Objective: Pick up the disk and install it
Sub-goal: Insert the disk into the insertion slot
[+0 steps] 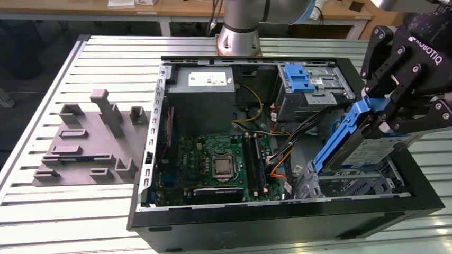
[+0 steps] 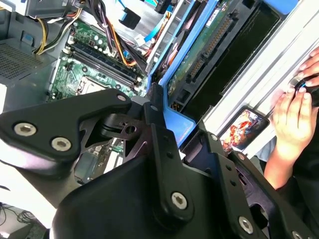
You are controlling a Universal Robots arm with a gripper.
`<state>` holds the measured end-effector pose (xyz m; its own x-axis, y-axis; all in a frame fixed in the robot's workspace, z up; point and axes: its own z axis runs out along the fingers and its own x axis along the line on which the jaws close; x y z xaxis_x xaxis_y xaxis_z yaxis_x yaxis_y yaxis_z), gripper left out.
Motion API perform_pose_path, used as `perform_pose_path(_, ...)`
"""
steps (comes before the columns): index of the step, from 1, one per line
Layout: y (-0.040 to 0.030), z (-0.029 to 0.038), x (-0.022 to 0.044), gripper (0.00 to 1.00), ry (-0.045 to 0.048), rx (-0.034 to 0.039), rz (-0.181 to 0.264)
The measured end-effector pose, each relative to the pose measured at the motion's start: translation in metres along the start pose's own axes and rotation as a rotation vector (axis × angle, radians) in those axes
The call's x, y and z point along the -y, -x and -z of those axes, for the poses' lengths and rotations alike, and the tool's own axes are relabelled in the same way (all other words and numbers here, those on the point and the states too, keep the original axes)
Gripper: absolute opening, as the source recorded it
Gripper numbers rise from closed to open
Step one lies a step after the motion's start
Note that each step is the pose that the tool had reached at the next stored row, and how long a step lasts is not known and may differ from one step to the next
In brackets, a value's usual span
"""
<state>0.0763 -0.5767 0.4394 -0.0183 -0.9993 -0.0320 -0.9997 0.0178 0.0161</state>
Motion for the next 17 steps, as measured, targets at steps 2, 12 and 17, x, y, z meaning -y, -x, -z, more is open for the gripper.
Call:
perform_pose_path(2, 0.0, -0.001, 0.0, 0.36, 0.0, -0.0001, 0.0)
perform_pose_path(12, -0.0002, -0.0061, 0.0001, 0.36, 0.0, 0.0, 0.0)
perform_pose_path(17, -0.0003, -0.0096, 0.0001, 0.36, 0.0, 0.0, 0.0)
